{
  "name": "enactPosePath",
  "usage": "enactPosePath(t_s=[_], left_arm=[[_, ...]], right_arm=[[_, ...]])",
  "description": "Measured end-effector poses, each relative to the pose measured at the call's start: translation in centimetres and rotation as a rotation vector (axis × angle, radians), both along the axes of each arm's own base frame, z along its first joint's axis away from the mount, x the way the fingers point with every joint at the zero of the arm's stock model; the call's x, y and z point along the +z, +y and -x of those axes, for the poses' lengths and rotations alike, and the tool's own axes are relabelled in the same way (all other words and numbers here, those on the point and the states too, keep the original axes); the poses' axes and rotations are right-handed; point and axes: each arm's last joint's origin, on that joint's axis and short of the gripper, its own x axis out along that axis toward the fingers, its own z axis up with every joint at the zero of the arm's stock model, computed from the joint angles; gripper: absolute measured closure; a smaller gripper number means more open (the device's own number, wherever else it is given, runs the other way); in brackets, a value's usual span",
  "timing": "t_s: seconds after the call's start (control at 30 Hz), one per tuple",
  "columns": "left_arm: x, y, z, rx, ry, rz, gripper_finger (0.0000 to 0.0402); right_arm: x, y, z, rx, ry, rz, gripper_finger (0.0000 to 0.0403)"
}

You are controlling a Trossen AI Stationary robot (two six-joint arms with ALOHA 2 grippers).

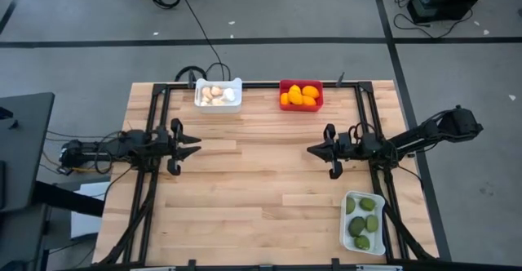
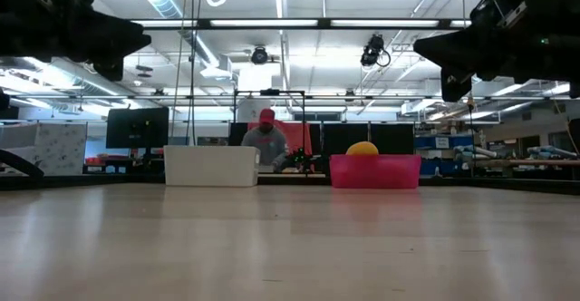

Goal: Sort produce into baskets
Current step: Return to Home Position

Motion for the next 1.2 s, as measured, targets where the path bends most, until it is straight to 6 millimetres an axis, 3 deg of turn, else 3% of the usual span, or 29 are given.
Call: enactPosePath(t_s=[0.33, 0.77, 1.2], left_arm=[[-1.5, 0.0, -0.5, -0.001, -0.005, -0.017, 0.0278], [-1.7, -0.1, -0.5, -0.009, 0.014, -0.025, 0.0278], [-1.5, -0.1, -0.5, -0.007, -0.005, -0.03, 0.0278]], right_arm=[[-0.1, 0.1, 0.0, 0.012, 0.011, -0.032, 0.0399], [-1.0, 0.2, -0.1, -0.054, 0.098, -0.043, 0.0398], [0.5, 0.1, 0.3, -0.004, -0.029, 0.023, 0.0398]])
